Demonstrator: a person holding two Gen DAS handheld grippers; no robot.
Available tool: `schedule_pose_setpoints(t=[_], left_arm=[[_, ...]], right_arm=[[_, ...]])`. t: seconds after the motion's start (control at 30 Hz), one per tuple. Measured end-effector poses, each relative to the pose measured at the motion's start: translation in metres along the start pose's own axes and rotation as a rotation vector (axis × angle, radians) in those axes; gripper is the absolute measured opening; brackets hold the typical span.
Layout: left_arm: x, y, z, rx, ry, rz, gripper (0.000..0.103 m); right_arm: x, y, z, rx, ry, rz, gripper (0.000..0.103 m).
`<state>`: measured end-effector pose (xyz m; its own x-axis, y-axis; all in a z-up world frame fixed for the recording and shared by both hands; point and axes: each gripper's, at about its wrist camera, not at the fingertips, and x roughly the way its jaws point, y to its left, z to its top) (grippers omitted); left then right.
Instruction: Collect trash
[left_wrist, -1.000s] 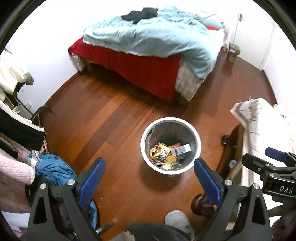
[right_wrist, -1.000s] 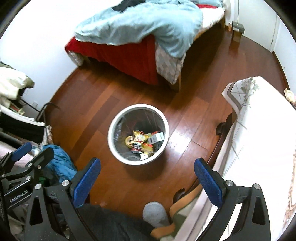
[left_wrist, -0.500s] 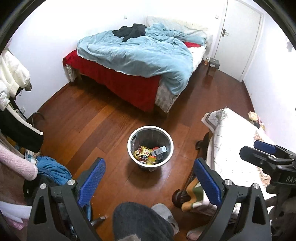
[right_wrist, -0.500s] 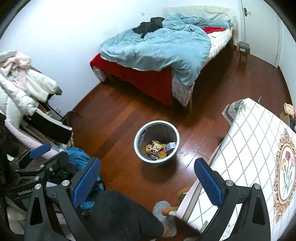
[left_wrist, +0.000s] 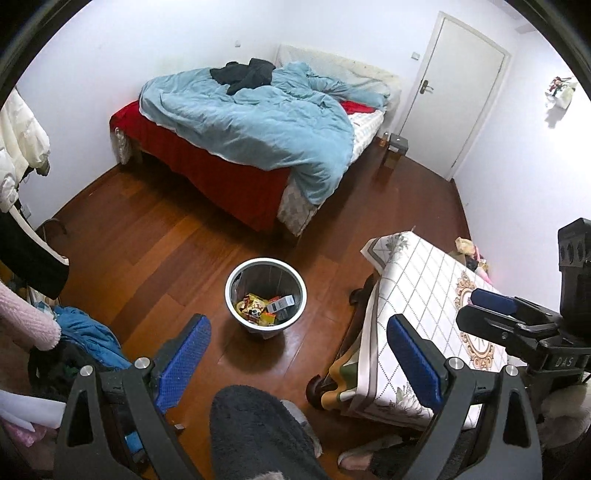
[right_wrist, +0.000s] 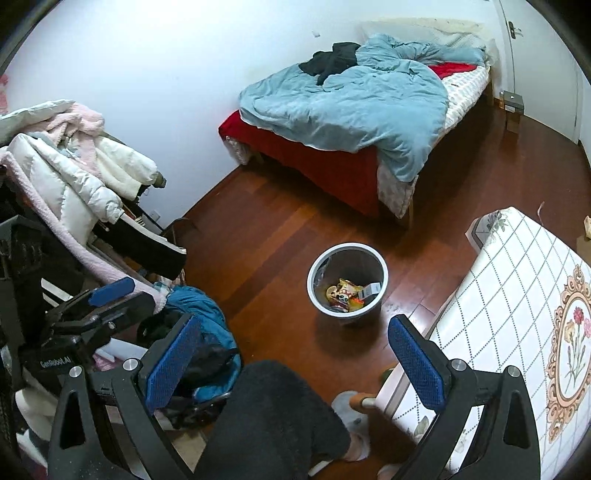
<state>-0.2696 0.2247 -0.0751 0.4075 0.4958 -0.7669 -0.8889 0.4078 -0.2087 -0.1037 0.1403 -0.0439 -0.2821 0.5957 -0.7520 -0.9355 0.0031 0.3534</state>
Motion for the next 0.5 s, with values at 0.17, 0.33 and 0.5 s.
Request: schedule_pose_setpoints(t=[0.17,0.33,0.5], left_arm=[[-0.013,0.000,-0.003,-0.007,-0.011,-0.016,0.097],[-0.019,0.003,-0.004,-0.021,-0.009,-0.032,0.097],[-0.021,0.003,-0.005,-0.028,-0.004,-0.034,0.097]], right_arm=[[-0.012,0.005,0.001,-0.003,-0.001,0.016,0.103],[-0.016,0.010,0.002,-0.013,0.011,0.034,0.103],[-0.015,0.016,0.005,-0.026,0.023,0.040,0.103]])
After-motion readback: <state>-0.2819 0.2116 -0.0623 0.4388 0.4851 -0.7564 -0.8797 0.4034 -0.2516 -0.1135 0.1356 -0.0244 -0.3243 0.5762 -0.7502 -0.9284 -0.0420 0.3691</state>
